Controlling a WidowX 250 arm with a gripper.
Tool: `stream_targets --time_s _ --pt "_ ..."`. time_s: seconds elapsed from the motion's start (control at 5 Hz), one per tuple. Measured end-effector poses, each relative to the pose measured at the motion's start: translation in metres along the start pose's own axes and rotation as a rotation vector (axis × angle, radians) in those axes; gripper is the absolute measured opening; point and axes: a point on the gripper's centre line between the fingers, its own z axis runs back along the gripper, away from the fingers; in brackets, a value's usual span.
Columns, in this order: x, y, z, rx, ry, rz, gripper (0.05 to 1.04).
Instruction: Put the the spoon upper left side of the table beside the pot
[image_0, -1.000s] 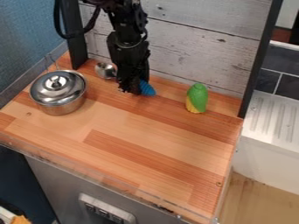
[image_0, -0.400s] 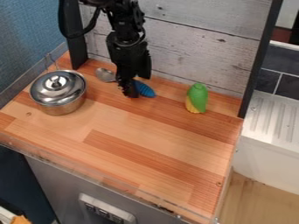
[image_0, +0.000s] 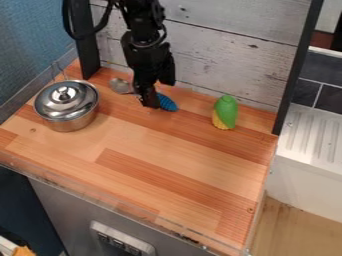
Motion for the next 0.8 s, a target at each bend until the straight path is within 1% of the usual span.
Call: stream_targets --time_s 0.2,0.4,0.8 --pt "-0.004 -0.008 0.025 -0.058 0.013 -0.036 1.004" --pt "-0.007 -0.004 0.046 -0.093 0.007 -0.054 1.001" --pt "-0.007 -0.003 0.046 -0.091 0.008 -0.055 1.001"
